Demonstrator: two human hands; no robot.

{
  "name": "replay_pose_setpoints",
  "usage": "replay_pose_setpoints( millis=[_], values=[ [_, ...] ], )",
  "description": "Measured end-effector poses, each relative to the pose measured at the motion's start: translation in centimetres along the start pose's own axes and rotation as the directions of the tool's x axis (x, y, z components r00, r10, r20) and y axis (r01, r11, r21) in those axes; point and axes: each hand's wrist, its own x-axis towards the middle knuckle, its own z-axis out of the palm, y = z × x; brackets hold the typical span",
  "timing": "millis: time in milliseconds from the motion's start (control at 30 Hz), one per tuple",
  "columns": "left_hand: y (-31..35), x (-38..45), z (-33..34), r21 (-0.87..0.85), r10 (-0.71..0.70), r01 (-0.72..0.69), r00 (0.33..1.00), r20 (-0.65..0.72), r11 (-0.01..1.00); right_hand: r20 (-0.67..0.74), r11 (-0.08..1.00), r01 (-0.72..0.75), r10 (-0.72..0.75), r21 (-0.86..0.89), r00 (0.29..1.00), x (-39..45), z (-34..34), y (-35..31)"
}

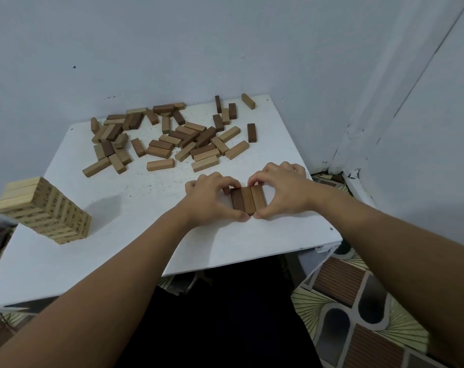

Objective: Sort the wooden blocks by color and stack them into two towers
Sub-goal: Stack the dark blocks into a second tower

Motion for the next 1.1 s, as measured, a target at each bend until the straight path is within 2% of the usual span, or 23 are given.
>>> replay_pose_setpoints(
  millis=[300,467,1100],
  values=[
    [6.5,1.9,4.2,-0.005,0.061,-0.061,0.997,0.042,0.998,0.026,0.987,-0.159,0.16,-0.013,0.987,-5.5,-2.1,5.2],
    [5.9,1.9,4.5,-0.103,0.054,-0.047,0.996,0.07,0.994,0.026,0.982,-0.183,0.182,0.056,0.983,-6.0,-1.7,5.4],
    [6.1,1.5,5.0,-0.11,0.05,-0.046,0.998,0.036,0.993,0.081,0.979,-0.202,0.203,-0.016,0.976,-5.7,-2.3,4.9]
  ],
)
